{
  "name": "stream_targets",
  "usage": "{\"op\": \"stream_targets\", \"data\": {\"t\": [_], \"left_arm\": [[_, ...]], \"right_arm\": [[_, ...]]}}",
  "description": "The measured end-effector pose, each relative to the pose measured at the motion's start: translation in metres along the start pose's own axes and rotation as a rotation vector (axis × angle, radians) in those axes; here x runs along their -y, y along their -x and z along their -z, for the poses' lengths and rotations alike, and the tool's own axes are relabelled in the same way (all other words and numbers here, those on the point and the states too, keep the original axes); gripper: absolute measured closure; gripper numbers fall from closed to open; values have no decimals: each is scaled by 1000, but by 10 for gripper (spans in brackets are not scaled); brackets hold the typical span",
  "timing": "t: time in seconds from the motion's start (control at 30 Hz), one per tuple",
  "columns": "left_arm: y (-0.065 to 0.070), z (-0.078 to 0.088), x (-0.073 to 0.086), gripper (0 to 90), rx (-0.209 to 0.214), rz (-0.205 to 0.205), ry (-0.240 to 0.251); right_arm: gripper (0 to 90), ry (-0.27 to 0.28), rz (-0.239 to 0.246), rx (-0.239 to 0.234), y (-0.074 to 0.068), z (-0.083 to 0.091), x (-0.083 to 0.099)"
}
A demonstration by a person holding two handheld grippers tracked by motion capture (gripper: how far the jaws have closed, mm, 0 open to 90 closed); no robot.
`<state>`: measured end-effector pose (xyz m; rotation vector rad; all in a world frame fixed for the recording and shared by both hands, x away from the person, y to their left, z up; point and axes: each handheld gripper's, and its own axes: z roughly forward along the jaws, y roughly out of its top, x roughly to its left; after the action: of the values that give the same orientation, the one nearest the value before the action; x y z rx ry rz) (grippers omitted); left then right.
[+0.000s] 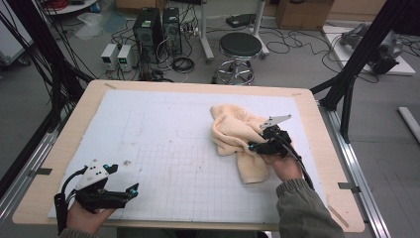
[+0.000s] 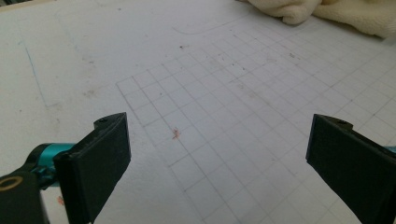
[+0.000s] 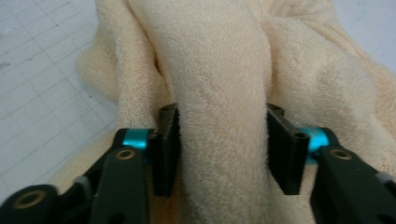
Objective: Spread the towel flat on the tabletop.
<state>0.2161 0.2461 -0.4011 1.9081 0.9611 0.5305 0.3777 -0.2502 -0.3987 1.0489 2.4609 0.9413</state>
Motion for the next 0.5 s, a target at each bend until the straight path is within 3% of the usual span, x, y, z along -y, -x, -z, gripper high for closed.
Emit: {"op": "stream_targets", "data": {"t": [0.2,0.5], "left_arm": [[-1,-1,0,70,0,4,2],[0,0,-1,70,-2,4,5]], "right_arm": [[694,-6,10,-5,3,-3,1],[742,18,56,-43,-3,4,-3]]}}
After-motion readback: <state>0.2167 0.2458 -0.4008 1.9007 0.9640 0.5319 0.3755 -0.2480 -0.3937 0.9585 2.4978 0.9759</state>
